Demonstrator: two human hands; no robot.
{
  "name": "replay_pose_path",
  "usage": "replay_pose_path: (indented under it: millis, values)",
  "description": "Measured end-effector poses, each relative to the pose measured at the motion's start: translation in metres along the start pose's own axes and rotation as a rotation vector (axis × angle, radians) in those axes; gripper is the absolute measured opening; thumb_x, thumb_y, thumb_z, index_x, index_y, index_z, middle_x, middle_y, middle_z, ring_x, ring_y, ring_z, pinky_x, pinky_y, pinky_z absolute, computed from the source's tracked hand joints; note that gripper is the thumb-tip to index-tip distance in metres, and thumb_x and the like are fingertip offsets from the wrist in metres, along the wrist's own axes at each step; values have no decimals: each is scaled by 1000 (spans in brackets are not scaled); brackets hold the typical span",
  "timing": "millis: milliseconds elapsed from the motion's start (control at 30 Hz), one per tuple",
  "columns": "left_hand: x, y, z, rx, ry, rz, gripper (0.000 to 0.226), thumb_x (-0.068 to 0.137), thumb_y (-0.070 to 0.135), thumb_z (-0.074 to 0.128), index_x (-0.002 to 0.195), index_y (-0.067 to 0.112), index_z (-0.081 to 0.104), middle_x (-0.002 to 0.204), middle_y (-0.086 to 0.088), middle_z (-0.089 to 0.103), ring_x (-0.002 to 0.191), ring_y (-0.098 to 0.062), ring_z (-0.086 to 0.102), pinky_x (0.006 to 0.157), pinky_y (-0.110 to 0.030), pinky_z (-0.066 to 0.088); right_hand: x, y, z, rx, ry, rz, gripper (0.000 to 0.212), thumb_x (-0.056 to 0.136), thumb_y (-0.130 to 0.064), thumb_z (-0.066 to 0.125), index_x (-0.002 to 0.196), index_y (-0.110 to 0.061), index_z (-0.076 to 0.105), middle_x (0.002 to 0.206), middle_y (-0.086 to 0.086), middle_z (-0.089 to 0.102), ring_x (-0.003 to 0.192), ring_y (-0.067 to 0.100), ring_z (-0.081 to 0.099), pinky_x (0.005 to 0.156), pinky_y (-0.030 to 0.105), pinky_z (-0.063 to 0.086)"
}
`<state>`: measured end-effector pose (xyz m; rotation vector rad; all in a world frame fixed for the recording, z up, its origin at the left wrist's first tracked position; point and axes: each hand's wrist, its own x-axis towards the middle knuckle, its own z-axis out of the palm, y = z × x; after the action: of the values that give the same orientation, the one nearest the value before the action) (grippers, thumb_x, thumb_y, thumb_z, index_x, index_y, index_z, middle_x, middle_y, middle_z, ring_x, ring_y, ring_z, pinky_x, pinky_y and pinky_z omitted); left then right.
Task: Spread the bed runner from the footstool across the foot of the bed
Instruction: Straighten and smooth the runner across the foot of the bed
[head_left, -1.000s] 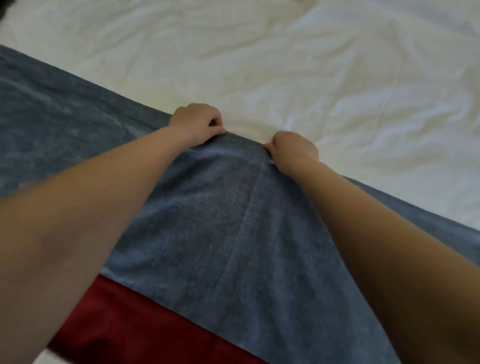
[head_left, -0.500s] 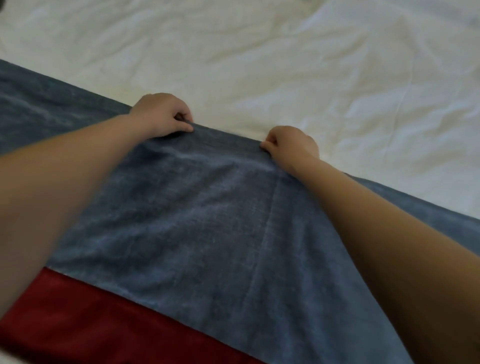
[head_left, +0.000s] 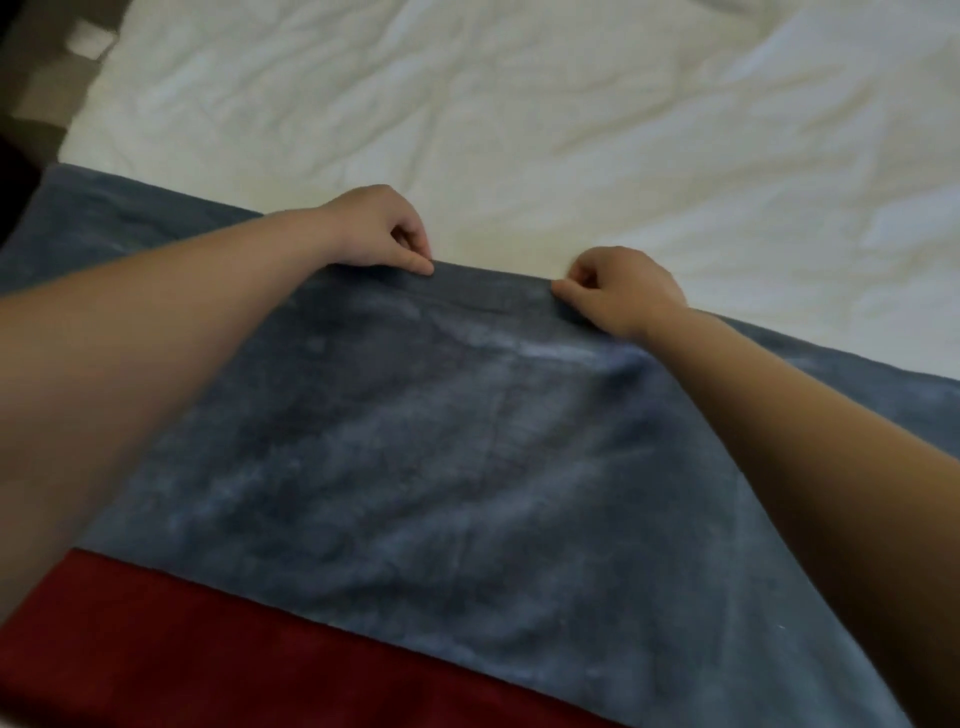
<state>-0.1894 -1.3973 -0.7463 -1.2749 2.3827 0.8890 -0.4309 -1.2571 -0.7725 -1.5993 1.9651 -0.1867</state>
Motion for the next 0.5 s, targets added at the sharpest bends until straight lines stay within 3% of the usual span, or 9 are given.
replay_pose_path:
  millis: [100,233,367,500]
  values:
    - [2,-12,-5,18,93,6,11,76,37,76,81,27,73,78,12,67,77,-9,61,73,-27,47,15,-26,10,-78,0,-29,18,91,-39,55,79,-26,56,85,-2,58,86,25,56,69,30,38]
    - [5,-14,5,79,235,75,19,79,43,70,86,26,72,86,10,68,84,-13,61,77,-31,48,19,-34,14,-82,76,158,16,84,-33,57,74,-21,58,83,-2,60,82,24,56,67,29,39]
    - [-5,-44,-7,32,156,106,33,82,54,61,84,23,70,85,11,67,82,-12,60,75,-31,46,23,-56,17,-73,7,168,18,78,-31,57,69,-16,60,68,1,60,69,23,57,55,27,36]
    - [-25,-105,-34,68,104,40,31,87,49,56,86,21,69,91,5,69,84,-16,61,77,-36,49,37,-91,27,-2,12,98,28,85,-40,54,73,-16,63,69,-1,60,72,23,57,60,30,39]
